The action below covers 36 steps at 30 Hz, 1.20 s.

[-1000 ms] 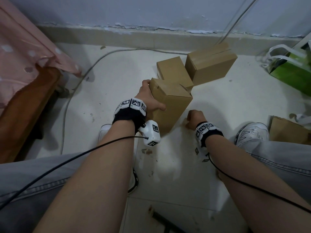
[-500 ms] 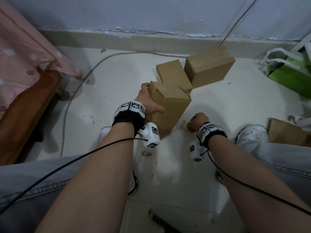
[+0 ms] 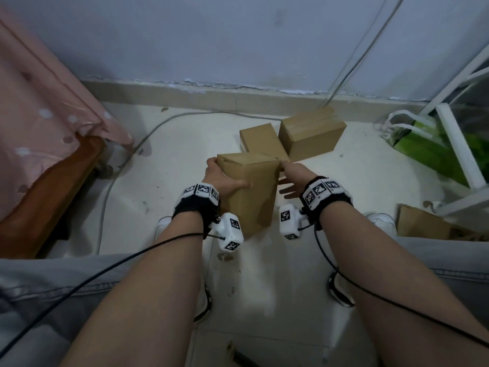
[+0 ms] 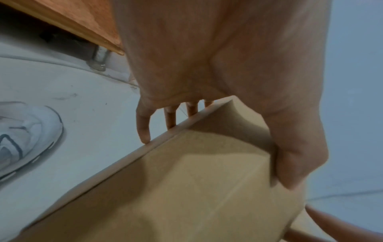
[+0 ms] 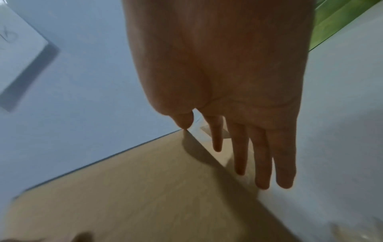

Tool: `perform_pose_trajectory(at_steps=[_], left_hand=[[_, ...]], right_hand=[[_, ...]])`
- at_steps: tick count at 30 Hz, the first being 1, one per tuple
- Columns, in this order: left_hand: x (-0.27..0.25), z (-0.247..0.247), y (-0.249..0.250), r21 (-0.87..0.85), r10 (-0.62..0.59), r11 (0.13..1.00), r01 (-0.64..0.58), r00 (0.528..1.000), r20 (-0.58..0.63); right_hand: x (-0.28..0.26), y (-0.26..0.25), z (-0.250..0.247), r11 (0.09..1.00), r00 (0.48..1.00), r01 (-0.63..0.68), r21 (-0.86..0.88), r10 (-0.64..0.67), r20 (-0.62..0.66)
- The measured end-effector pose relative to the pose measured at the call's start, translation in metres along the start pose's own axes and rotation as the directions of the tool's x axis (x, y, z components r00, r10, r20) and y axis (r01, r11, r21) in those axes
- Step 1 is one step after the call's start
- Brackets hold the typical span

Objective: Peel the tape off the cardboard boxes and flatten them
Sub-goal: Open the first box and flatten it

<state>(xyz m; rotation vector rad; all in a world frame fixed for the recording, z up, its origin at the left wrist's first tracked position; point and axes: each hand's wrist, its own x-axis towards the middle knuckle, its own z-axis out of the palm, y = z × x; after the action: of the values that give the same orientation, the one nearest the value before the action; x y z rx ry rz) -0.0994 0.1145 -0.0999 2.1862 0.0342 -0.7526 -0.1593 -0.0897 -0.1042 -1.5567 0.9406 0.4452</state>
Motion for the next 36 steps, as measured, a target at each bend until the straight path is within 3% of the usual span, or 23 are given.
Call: perform_pose_trajectory(at_steps=[3,7,12,14,18,20,23,26,29,31,34,36], left_hand=[[-0.012,-0.010,0.013,-0.089,-0.042,0.995,0.040,0.999,-0.018],[-0.027,-0.017,0.031,-0.033,-0.035,0.999,0.036,0.998,0.053],[-0.034,-0.026,0.033,-0.253,0.080,0.966,-0.061,0.995,0.065],[-0.020,-0.026,0.025,-0.276,0.090,0.958,-0.071,0.994,0.055],[0.026,-0.024,-0.003,-0.168,0.119,0.980,-0.104,0.989,0.086],[0.004,-0.030,0.006,-0.122,0.129,0.985,-0.121,0.989,0.068],[-0.032,-0.036,0.021,-0.123,0.076,0.990,-0.073,0.997,0.021],[-0.036,-0.034,0.013,-0.066,0.055,0.996,-0.055,0.998,-0.011],[-0.016,-0.024,-0.012,-0.095,0.081,0.993,-0.077,0.996,0.039],[0.034,-0.010,-0.054,-0.070,0.052,0.996,-0.048,0.997,0.058],[0.072,0.001,-0.083,-0.029,0.016,0.999,-0.015,0.999,0.043],[0.065,-0.002,-0.075,-0.022,0.008,1.000,-0.007,1.000,0.021]], right_hand=[[-0.019,-0.014,0.011,0.999,0.994,-0.008,0.041,0.004,0.109],[0.032,-0.011,0.021,0.995,0.999,0.018,-0.096,-0.022,-0.040],[-0.052,-0.045,0.027,0.994,0.985,0.107,0.005,-0.105,-0.134],[-0.065,-0.049,0.030,0.994,0.994,0.109,-0.017,-0.109,-0.030],[-0.055,-0.048,0.037,0.980,0.973,0.152,-0.125,-0.127,0.193],[-0.041,-0.043,0.041,0.971,0.972,0.167,-0.171,-0.134,0.192],[-0.070,-0.040,0.044,0.969,0.976,0.191,-0.158,-0.171,0.134],[-0.080,-0.033,0.046,0.957,0.968,0.198,-0.212,-0.158,0.193],[-0.059,-0.025,0.052,0.912,0.961,0.240,-0.333,-0.174,0.215],[-0.051,-0.024,0.057,0.891,0.957,0.258,-0.374,-0.182,0.225],[-0.058,-0.026,0.064,0.889,0.940,0.288,-0.355,-0.191,0.284],[-0.057,-0.025,0.068,0.930,0.942,0.239,-0.281,-0.152,0.299]])
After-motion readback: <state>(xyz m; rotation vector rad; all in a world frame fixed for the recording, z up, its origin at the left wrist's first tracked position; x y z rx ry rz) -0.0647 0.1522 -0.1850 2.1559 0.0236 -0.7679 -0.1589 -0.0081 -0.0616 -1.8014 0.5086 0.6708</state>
